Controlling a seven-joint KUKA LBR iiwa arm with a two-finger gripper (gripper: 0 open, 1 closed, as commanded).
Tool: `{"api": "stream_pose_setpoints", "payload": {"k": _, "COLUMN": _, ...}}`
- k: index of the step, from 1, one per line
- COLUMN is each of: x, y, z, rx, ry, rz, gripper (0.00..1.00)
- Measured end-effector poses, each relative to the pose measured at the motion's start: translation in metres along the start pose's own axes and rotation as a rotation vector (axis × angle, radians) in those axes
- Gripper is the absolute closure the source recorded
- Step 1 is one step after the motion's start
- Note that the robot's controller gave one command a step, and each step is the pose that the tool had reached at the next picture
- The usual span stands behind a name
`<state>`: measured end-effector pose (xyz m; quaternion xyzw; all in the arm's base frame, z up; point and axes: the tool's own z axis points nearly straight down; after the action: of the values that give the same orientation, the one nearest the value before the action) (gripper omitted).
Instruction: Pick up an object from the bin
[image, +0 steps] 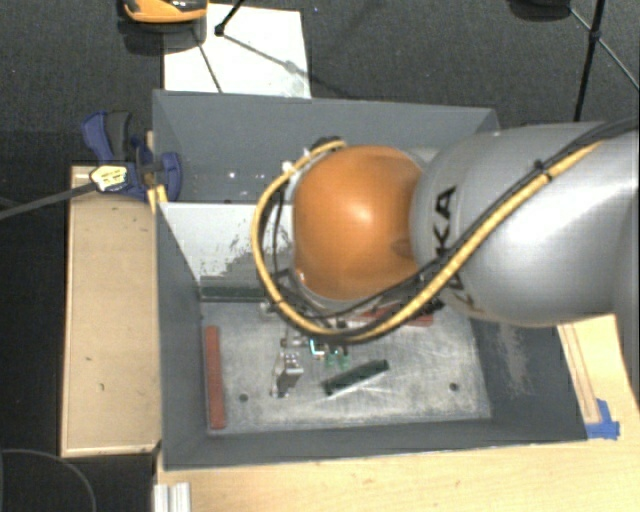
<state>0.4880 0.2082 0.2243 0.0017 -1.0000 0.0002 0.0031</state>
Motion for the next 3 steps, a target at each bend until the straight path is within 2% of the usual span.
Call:
{"api": "stream_pose_setpoints", "payload": {"k": 1, "x": -0.002, "y": -0.001, "z": -0.004, "rx": -0.002, "ry": -0.008, "rz": 0.005, "gripper": 0.0}}
{"api": "stream_pose_setpoints", "payload": {"k": 2, "x": -0.018, "y": -0.04, "z": 0.044, "rx": -0.003, "ry": -0.014, "rz": -0.061, "gripper": 0.0}}
{"api": "stream_pose_setpoints", "payload": {"k": 3, "x": -0.021, "y": -0.051, "z": 0.057, "rx": -0.002, "ry": -0.012, "rz": -0.073, "gripper": 0.0}}
